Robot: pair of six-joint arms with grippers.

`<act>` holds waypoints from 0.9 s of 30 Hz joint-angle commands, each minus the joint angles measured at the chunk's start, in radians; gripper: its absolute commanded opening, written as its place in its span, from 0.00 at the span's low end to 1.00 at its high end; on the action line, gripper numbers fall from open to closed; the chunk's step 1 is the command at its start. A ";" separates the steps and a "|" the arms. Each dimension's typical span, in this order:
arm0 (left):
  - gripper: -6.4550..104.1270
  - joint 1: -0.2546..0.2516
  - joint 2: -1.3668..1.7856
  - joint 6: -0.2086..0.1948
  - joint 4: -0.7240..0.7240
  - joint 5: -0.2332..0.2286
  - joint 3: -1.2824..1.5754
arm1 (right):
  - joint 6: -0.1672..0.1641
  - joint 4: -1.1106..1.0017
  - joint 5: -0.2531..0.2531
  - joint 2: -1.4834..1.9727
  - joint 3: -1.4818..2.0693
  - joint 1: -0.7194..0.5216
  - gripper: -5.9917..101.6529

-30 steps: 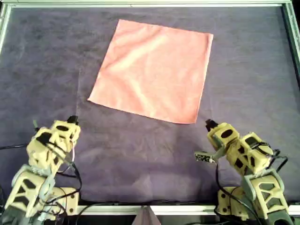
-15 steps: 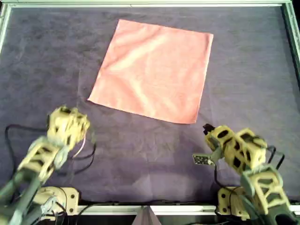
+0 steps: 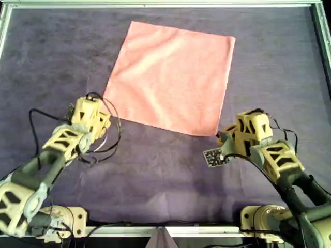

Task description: Fold a cloth

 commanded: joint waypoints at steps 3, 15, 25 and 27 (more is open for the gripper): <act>0.57 0.072 -0.064 0.017 -0.025 -0.037 -0.161 | -0.002 0.018 -0.008 0.006 -0.080 0.006 0.58; 0.58 0.098 -0.275 0.017 -0.025 -0.037 -0.341 | -0.003 0.008 -0.008 0.003 -0.080 0.008 0.57; 0.58 0.084 -0.334 0.017 -0.025 -0.026 -0.402 | 0.003 -0.005 -0.009 -0.098 -0.100 0.008 0.57; 0.58 0.084 -0.334 0.017 -0.025 -0.023 -0.402 | 0.003 -0.005 -0.009 -0.170 -0.144 0.008 0.58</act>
